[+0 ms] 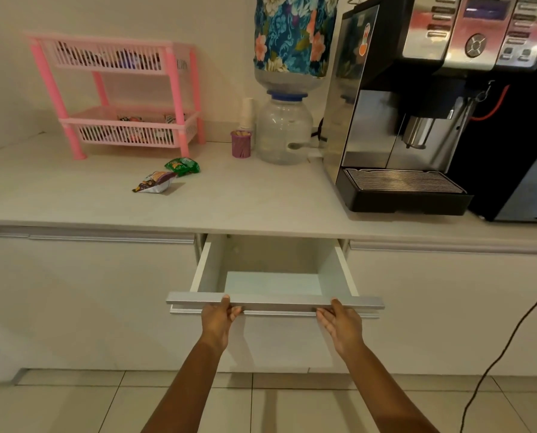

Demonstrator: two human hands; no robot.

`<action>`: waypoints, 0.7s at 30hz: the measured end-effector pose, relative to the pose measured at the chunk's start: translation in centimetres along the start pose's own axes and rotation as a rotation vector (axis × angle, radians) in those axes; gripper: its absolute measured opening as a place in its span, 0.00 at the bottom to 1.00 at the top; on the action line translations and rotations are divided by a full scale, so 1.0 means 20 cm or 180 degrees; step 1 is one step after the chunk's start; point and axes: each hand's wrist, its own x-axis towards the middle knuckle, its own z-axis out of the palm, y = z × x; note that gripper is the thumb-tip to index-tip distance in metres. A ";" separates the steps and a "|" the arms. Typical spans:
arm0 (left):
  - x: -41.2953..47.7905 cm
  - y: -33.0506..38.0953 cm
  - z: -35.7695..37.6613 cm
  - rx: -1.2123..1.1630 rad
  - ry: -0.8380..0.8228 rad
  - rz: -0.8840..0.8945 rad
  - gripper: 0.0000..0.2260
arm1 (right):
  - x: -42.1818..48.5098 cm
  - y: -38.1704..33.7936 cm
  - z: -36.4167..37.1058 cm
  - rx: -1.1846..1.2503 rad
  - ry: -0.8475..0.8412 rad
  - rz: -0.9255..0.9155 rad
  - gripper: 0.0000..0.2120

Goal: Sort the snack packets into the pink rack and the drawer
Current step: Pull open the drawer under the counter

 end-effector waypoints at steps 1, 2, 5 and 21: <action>-0.02 -0.01 -0.01 0.0061 -0.0012 0.0012 0.04 | -0.02 0.00 -0.02 -0.0015 -0.0012 -0.0021 0.06; -0.04 -0.01 -0.02 0.0126 -0.0013 0.0014 0.04 | -0.04 0.01 -0.03 -0.0027 -0.0014 -0.0048 0.07; -0.10 -0.02 -0.04 0.0263 -0.0004 0.0031 0.04 | -0.09 0.03 -0.07 -0.0249 -0.0020 -0.0173 0.08; -0.20 0.17 -0.26 0.2383 0.0562 0.0900 0.15 | -0.29 -0.01 0.08 -0.3373 -0.0217 -0.1805 0.22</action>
